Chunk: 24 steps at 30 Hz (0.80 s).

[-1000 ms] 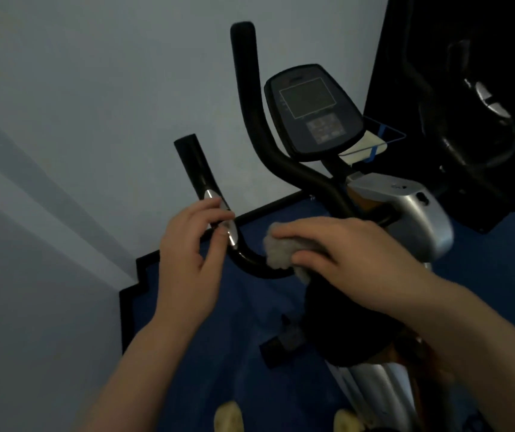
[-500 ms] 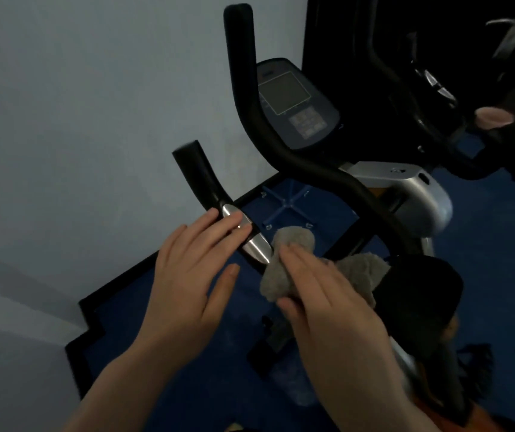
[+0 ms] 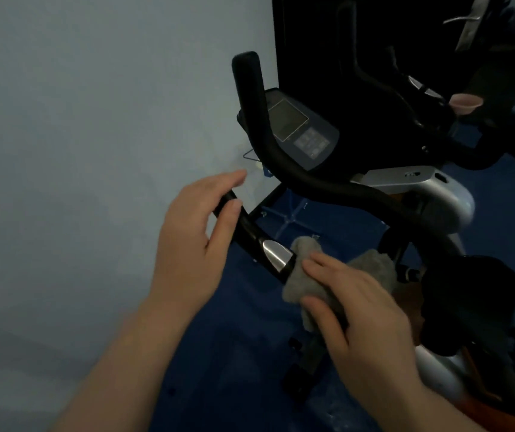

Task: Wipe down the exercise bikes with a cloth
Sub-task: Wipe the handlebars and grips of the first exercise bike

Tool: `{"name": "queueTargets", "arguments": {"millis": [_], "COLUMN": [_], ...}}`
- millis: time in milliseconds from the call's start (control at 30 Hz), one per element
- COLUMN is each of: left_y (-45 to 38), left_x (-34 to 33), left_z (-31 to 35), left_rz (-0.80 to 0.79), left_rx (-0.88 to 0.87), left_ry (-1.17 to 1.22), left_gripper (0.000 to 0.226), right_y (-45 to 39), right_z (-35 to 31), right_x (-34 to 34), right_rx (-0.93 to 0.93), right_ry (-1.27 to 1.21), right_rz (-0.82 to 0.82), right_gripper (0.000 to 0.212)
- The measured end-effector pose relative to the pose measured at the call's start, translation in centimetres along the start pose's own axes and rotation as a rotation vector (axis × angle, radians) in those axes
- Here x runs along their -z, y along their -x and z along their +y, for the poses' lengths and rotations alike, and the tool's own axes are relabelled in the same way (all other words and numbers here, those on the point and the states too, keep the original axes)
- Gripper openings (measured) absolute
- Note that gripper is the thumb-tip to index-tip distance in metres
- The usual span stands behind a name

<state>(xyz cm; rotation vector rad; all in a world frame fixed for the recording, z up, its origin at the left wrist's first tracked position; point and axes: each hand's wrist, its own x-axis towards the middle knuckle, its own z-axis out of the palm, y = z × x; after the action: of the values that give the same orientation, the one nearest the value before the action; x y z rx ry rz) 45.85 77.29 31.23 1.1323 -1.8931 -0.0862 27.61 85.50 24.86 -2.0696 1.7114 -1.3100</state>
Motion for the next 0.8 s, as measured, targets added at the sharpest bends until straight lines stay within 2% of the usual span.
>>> {"name": "queueTargets", "arguments": {"millis": [200,300,400,533,667,800], "left_y": [1.2,1.3,1.3,1.1,0.9,0.9], "left_x": [-1.6,-1.9,-1.5,-0.8,0.0,0.2], "left_z": [0.6,1.1,0.8,0.5,0.4,0.2], "left_rz": [0.088,0.121,0.080,0.021,-0.053,-0.085], "left_rx": [0.149,0.228,0.241,0.242,0.227,0.225], "left_ry": [0.195,0.330,0.450,0.524,0.546,0.563], "left_gripper": [0.032,0.035,0.038,0.037,0.037,0.037], "right_y": [-1.2,0.3,-1.5,-5.6,-2.7,-2.2], "right_z": [-1.4,-1.1,-3.0,-5.7,-4.0,-3.5], "right_x": [-1.1,-0.4,-1.9,-4.4,-2.8,-1.9], "right_rx": [-0.012,-0.037,-0.056,-0.029,0.015,-0.060], "right_ry": [-0.032,0.038,0.054,0.150,0.252,0.244], "right_rz": [-0.079,-0.028,0.004,-0.070,-0.088,-0.127], "right_gripper": [0.047,0.046,0.045,0.050,0.056,0.058]}}
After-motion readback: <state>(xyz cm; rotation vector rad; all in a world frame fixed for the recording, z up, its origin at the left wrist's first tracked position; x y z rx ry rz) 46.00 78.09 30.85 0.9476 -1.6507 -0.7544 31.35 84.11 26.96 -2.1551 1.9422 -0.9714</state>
